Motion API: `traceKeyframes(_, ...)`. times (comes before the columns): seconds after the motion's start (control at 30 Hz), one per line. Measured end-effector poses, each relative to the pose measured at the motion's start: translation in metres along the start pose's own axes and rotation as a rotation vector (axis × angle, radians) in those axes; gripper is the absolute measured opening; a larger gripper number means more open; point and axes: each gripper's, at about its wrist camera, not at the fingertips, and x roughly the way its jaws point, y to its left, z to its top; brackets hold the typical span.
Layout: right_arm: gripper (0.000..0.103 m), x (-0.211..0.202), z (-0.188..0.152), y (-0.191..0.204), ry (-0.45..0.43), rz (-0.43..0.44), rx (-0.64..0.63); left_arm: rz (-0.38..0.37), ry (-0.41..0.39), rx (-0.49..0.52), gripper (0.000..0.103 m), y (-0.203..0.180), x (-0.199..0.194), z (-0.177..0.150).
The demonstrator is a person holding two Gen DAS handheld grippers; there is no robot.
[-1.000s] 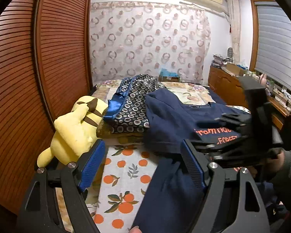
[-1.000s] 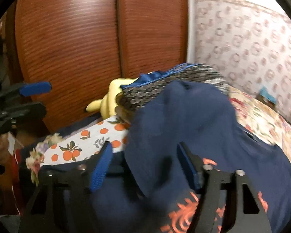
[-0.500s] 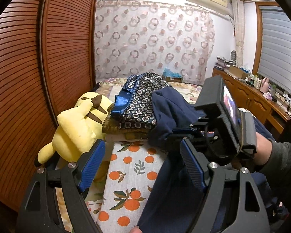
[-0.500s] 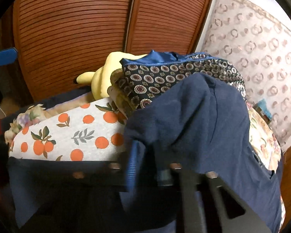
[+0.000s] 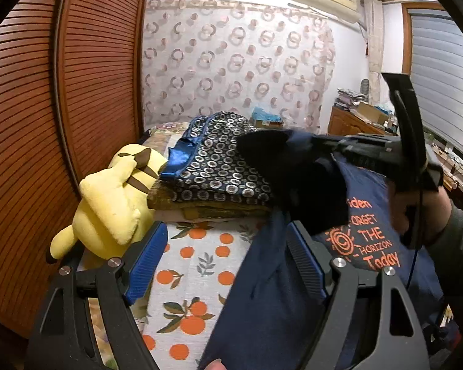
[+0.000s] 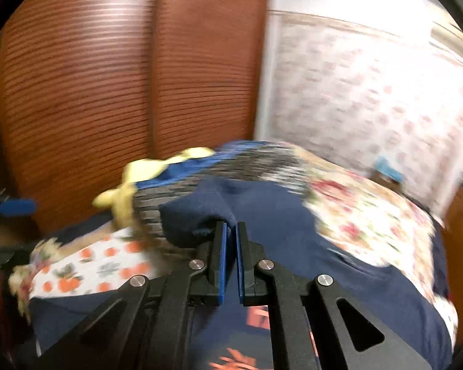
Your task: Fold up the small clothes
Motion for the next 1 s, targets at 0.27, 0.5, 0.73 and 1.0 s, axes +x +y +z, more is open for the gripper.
traceKeyframes(0.27, 0.043, -0.011, -0.040, -0.074, 0.101, -0.167, 0.129, -0.028, 0.016, 0.018, 0.080, -0.014, 0.009, -0.001)
traceKeyframes(0.5, 0.043, 0.001, -0.047, -0.094, 0.161, -0.107, 0.137, -0.048, 0.043, 0.044, 0.080, -0.028, 0.023, -0.004)
traceKeyframes(0.73, 0.043, -0.004, -0.053, -0.101, 0.185, -0.084, 0.132, -0.070, 0.087, 0.069, 0.080, -0.043, 0.046, -0.009)
traceKeyframes(1.0, 0.054, -0.040, -0.069, -0.114, 0.198, -0.107, 0.159, -0.107, 0.118, 0.082, 0.080, -0.072, 0.076, -0.009)
